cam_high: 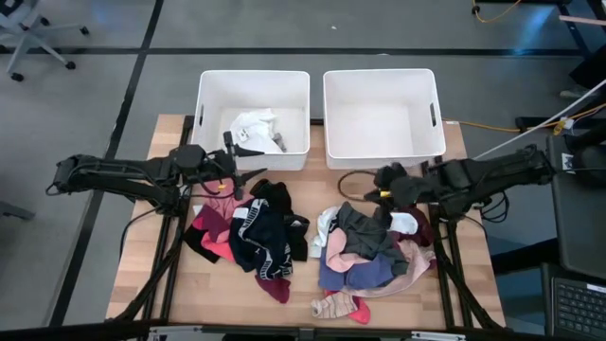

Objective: Sort clothes
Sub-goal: Put the right white sock into the left white laundry bin

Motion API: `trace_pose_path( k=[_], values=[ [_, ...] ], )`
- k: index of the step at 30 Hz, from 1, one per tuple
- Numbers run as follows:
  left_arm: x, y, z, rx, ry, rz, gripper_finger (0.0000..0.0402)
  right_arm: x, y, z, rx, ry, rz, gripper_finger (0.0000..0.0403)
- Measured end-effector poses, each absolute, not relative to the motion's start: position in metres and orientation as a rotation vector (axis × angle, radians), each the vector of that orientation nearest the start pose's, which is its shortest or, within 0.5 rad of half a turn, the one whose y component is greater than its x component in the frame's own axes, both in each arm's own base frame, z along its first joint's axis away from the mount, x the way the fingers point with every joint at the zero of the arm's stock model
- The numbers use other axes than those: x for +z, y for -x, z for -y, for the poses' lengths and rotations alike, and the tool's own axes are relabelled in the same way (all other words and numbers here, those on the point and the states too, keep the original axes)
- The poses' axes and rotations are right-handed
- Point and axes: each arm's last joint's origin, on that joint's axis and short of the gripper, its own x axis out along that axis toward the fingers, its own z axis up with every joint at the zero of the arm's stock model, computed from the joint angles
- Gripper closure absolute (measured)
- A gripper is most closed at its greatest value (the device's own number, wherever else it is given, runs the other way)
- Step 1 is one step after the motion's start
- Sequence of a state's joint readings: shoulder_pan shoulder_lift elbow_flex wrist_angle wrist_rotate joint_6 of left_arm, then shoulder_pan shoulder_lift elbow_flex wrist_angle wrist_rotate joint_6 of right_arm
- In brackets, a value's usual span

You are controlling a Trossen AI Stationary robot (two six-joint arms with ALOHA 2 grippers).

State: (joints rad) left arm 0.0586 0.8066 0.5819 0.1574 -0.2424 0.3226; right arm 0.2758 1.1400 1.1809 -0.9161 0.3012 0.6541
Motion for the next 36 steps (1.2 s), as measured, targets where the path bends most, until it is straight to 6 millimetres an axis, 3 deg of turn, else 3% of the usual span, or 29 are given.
trace_pose_path(
  k=[9, 16, 28, 32, 36],
  values=[
    [0.290, -0.184, -0.018, 0.285, -0.319, -0.133, 0.0208, 0.309, -0.185, -0.052, -0.612, -0.567, -1.208, 0.0397],
    [0.290, -0.184, -0.018, 0.285, -0.319, -0.134, 0.0208, 0.301, -0.183, -0.052, -0.661, -0.576, -1.310, 0.0388],
    [0.288, -0.184, -0.018, 0.283, -0.315, -0.149, 0.0208, 0.261, -0.174, -0.051, -0.752, -0.576, -1.418, 0.0209],
    [0.288, -0.184, -0.018, 0.282, -0.320, -0.151, 0.0208, 0.249, -0.171, -0.050, -0.766, -0.565, -1.447, 0.0183],
    [0.287, -0.184, -0.018, 0.282, -0.321, -0.157, 0.0208, 0.235, -0.168, -0.045, -0.802, -0.573, -1.482, 0.0183]
  ],
)
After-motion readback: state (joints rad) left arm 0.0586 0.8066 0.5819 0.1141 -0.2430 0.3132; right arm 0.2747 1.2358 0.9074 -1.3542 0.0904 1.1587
